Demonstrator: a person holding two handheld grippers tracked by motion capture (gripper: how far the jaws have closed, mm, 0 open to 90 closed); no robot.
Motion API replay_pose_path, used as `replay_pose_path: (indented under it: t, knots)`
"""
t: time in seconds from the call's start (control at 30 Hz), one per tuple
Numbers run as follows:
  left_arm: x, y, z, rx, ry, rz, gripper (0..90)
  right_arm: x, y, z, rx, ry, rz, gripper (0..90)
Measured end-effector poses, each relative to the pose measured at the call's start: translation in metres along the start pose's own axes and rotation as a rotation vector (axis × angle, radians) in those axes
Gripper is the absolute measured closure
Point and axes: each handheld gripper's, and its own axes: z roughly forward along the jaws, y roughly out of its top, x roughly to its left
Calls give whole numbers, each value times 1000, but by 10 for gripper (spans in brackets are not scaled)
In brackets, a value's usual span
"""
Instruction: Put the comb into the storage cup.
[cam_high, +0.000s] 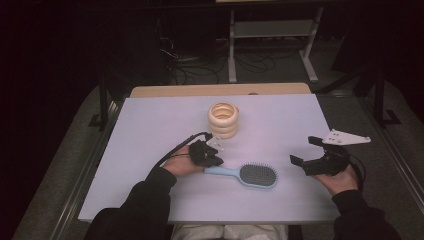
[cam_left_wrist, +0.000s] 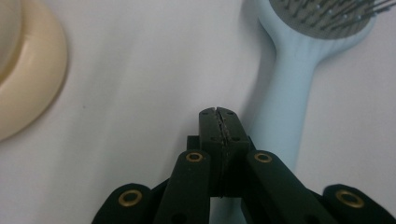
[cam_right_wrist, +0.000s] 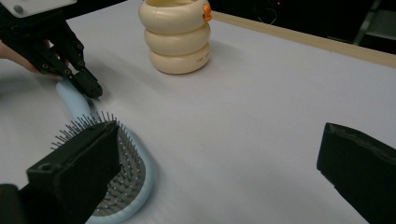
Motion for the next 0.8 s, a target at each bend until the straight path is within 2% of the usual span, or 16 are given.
replay_pose_path:
  t: [0.4,0.5,0.7,0.8]
  knots:
    - [-10,-8,-6,-12,-27,-2,900,0,0,1,7,-1,1,0]
    - [-14,-8,-7,-9,-17,20,900,0,0,1,8,0,1,0]
    - [-21,-5,-8,6,-28,56,900,0,0,1,5,1,1,0]
    - [-21,-5,-8,5,-39,48,900,0,0,0,3,2,0,0]
